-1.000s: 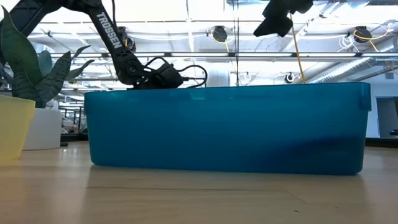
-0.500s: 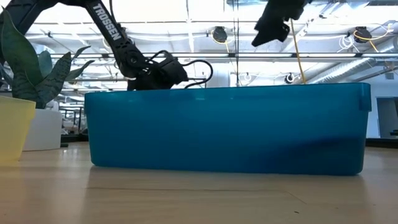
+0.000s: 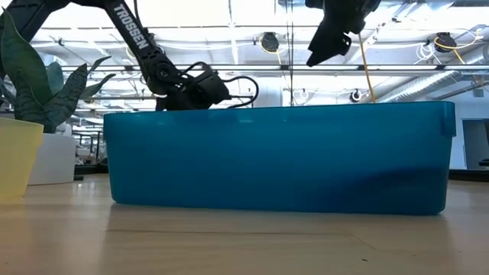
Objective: Sort crayons/erasers/pens/pencils in bins
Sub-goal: Put the green crayon into the yellow bin
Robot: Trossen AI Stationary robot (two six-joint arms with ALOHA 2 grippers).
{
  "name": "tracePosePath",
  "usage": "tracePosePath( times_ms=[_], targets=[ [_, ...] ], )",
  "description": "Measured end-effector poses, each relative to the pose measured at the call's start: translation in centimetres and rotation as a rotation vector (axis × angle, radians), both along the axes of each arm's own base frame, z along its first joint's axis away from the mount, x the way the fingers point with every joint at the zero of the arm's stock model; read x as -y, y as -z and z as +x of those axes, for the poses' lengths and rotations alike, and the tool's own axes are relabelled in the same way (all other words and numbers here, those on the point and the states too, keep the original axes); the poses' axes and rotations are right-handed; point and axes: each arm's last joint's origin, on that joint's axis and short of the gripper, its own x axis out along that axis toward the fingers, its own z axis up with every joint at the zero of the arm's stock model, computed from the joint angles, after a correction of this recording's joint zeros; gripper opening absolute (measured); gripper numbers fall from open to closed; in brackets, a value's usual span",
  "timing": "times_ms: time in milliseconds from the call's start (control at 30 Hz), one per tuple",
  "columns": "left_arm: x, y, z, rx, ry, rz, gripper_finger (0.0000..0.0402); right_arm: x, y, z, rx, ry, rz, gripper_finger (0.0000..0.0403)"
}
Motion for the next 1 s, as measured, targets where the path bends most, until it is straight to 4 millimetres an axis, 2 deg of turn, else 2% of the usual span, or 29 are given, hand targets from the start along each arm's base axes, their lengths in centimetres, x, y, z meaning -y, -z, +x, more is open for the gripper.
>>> tracePosePath(
  times_ms=[133,300,467,633,833,1000],
  targets=[
    [0.0,0.0,-0.1,0.006,-0.014,-0.063,0.0098,0.0,0.0,0.0,0.002,0.021,0.016,0.0242],
    [1.3,0.0,0.4,0.003,0.052,-0.045,0.0097,0.0,0.0,0.0,0.002,0.022,0.018,0.0242],
    [2.6,1.2,0.8,-0.018,0.079,-0.067,0.01,0.0,0.0,0.0,0.001,0.021,0.019,0.0242],
    [3.3,1.8,0.6,0.017,0.135,-0.018,0.0101,-0.1,0.0,0.0,0.001,0.016,0.018,0.0242],
    [3.8,2.7,-0.2,0.117,0.257,0.022,0.0066,-0.1,-0.3,0.2,0.034,0.006,0.011,0.0242],
    [3.9,3.4,-1.2,0.192,0.292,0.022,0.0033,-0.2,-1.5,0.0,0.139,-0.059,-0.027,0.0242]
  ],
)
